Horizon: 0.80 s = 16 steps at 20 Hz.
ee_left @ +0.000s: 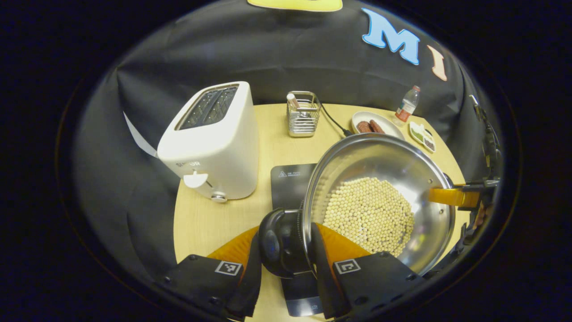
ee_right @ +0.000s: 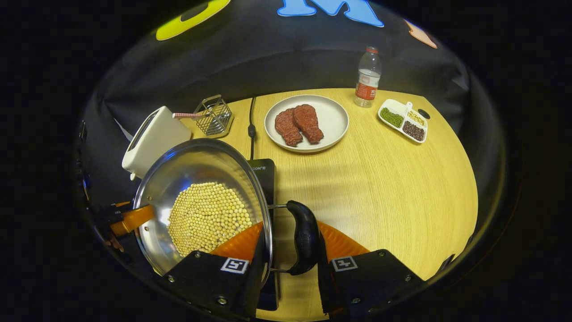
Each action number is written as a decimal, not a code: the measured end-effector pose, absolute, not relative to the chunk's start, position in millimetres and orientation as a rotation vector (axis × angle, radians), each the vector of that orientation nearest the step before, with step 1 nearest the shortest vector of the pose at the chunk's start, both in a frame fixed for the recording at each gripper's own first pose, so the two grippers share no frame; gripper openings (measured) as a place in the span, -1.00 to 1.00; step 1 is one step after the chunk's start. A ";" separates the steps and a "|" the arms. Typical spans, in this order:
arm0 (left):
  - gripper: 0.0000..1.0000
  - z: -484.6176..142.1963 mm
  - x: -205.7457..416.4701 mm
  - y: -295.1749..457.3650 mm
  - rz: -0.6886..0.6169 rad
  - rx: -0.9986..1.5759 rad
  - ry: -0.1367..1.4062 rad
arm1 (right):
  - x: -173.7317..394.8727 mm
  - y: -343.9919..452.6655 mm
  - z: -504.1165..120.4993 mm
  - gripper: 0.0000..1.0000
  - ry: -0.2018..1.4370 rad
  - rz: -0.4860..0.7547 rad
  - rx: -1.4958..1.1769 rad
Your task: First push the handle of the pot to place it horizontally, then grasp the pot with both hands and set it on the induction cooktop.
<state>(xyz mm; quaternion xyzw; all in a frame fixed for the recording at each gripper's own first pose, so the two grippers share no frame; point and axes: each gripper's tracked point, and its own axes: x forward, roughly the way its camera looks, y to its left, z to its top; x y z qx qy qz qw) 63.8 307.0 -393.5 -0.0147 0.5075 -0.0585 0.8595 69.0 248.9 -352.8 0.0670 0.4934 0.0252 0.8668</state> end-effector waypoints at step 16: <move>0.17 -408.5 69.1 331.5 -0.122 -0.036 1.037 | 68.2 270.6 -366.2 0.07 0.997 0.050 0.181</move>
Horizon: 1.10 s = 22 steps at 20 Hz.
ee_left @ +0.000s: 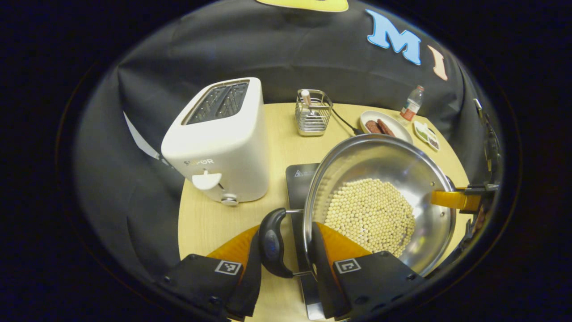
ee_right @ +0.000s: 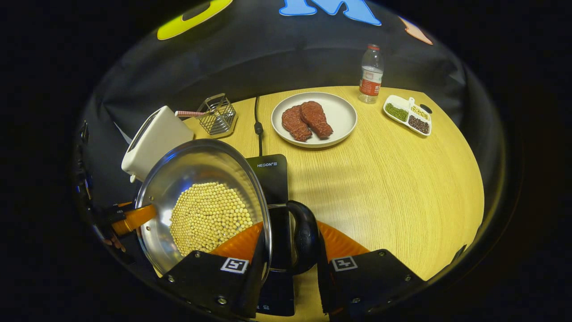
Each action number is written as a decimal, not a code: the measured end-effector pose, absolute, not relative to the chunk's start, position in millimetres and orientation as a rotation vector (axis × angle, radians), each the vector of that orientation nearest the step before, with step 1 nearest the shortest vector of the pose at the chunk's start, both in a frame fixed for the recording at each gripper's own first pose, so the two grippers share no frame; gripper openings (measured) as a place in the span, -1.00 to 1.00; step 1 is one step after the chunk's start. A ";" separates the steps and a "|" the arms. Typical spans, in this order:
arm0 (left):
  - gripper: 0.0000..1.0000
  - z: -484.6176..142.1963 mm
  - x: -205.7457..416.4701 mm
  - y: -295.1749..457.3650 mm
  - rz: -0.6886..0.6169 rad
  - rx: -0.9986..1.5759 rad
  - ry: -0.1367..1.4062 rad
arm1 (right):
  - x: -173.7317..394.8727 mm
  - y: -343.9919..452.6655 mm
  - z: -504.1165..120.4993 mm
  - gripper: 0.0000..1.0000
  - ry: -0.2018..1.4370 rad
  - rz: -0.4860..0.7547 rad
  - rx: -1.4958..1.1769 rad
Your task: First push the handle of the pot to place it horizontally, then grasp the pot with both hands and set it on the induction cooktop.
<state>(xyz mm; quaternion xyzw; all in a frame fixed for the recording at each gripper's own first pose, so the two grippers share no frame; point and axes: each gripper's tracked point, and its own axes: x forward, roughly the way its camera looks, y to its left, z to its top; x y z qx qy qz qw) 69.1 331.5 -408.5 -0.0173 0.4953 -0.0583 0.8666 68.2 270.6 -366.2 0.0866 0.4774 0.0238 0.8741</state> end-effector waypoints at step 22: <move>0.46 -182.6 70.5 133.4 -0.077 -0.176 0.524 | 44.5 121.1 -166.7 0.42 0.483 0.109 0.131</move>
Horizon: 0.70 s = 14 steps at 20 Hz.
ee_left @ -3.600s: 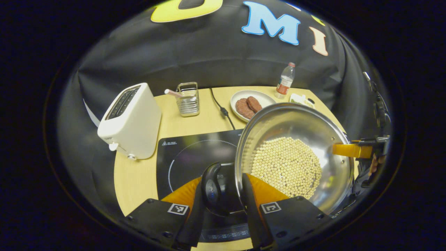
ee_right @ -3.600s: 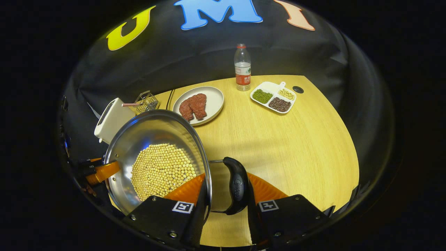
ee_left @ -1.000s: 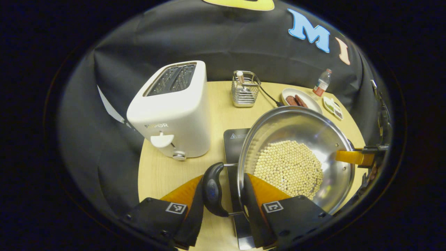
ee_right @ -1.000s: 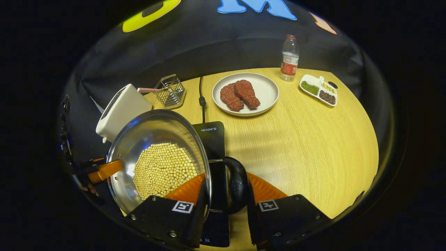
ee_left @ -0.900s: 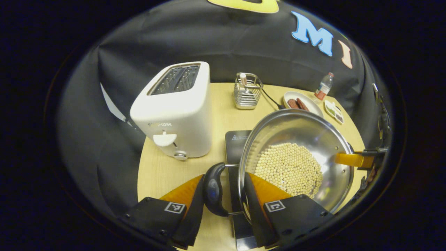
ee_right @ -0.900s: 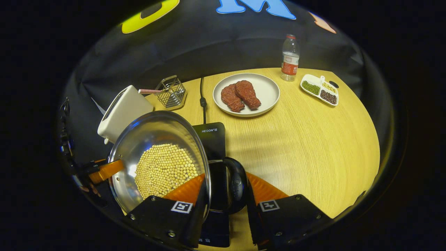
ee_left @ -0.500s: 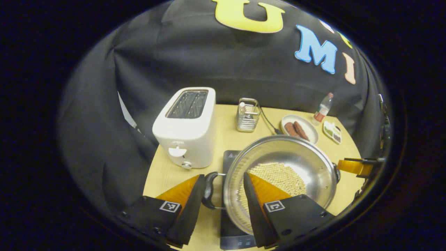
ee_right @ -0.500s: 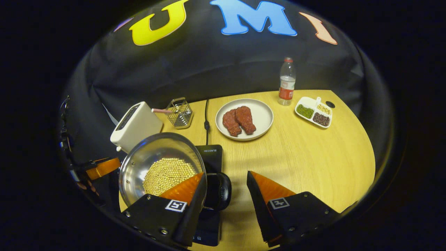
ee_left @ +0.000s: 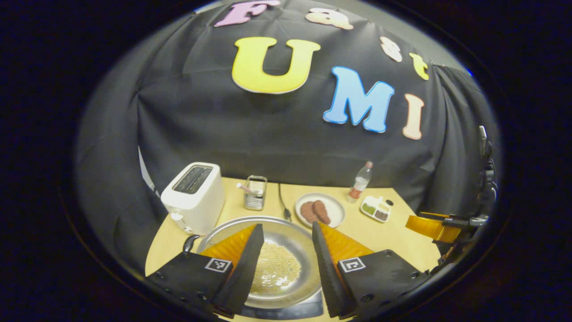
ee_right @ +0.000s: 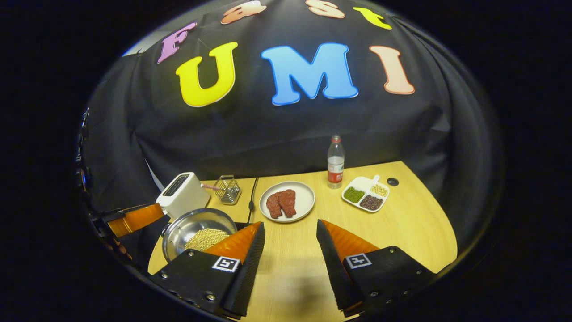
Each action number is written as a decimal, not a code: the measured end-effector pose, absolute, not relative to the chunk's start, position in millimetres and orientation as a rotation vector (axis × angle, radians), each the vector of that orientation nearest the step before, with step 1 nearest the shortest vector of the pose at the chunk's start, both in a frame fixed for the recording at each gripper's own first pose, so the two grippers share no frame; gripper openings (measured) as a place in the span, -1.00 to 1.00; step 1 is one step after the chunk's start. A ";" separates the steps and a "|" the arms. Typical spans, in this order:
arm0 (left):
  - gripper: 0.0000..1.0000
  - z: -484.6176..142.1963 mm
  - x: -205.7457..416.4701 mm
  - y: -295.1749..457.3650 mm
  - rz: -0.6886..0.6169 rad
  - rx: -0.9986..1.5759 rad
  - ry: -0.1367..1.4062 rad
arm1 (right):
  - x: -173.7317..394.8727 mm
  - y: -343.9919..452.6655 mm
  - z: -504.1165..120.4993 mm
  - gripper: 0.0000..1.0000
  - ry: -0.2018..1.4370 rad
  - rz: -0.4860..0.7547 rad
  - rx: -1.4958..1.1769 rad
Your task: First push the handle of the pot to place it horizontally, then grasp the pot with both hands and set it on the induction cooktop.
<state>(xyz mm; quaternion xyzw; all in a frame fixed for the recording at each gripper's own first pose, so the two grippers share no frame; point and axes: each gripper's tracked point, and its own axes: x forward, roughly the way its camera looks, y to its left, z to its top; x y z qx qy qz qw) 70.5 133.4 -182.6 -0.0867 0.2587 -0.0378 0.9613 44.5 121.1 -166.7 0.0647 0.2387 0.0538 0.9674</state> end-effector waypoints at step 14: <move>0.72 15.1 32.7 -14.3 -0.070 -0.096 0.070 | 6.5 -12.9 4.1 0.73 0.073 0.077 0.046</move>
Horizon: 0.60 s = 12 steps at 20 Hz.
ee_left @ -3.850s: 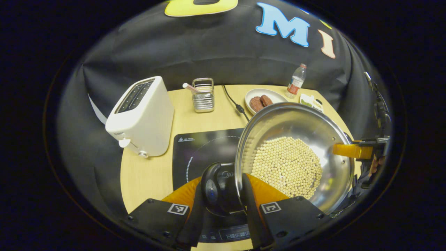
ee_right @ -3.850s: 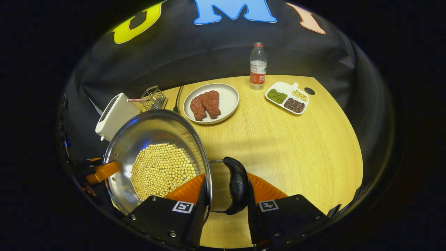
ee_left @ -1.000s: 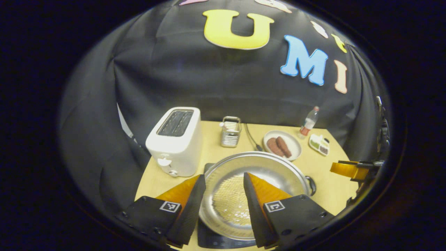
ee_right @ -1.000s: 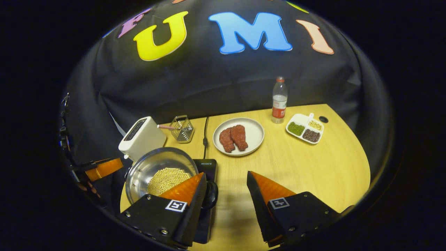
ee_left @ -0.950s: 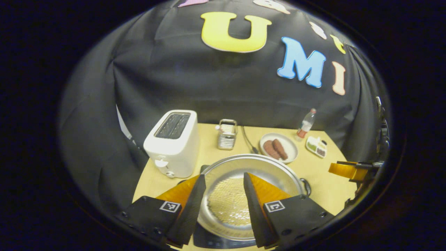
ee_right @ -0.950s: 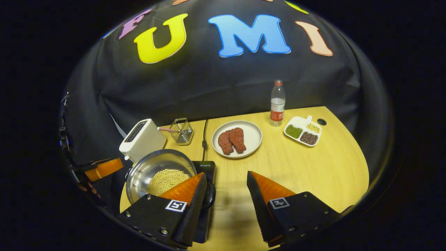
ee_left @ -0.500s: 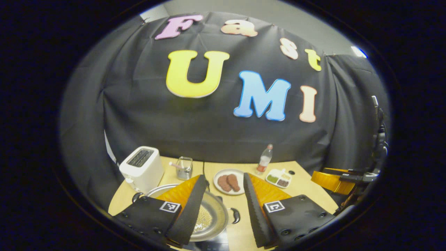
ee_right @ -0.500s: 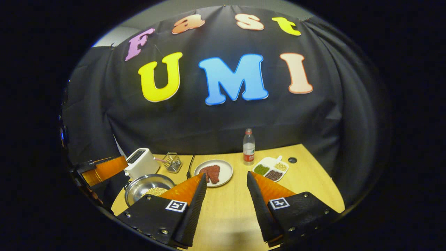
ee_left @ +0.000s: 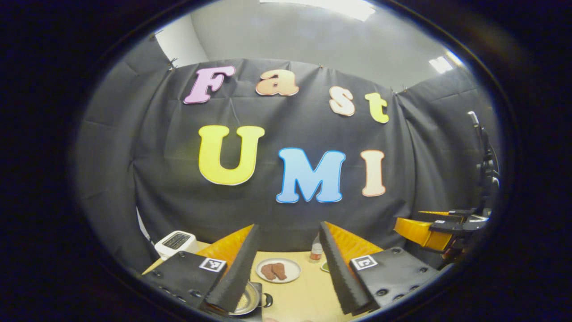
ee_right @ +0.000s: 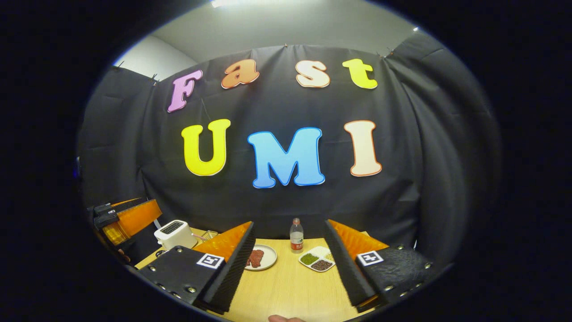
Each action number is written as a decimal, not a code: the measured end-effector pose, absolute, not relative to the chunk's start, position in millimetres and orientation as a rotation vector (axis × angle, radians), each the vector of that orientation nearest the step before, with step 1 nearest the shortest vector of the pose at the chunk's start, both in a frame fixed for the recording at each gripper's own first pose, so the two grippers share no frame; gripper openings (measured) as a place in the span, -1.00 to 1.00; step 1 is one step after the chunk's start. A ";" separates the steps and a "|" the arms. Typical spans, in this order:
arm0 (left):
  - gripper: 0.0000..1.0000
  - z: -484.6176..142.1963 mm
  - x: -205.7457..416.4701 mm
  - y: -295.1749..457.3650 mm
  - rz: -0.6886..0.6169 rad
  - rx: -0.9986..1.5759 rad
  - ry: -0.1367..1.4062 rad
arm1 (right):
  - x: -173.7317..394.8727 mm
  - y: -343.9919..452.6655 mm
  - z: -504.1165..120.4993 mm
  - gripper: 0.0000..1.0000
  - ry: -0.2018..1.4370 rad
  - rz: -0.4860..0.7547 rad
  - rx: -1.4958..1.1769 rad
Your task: First push the handle of the pot to place it horizontally, then grasp the pot with both hands and set it on the induction cooktop.
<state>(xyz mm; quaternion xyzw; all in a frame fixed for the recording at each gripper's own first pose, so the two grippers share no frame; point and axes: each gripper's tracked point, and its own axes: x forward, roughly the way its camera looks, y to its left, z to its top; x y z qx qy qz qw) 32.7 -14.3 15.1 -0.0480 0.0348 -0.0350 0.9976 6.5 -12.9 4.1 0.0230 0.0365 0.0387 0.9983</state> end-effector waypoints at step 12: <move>1.00 25.6 -17.6 9.7 0.029 -0.085 0.046 | -12.5 -16.9 13.5 0.92 0.063 0.108 0.088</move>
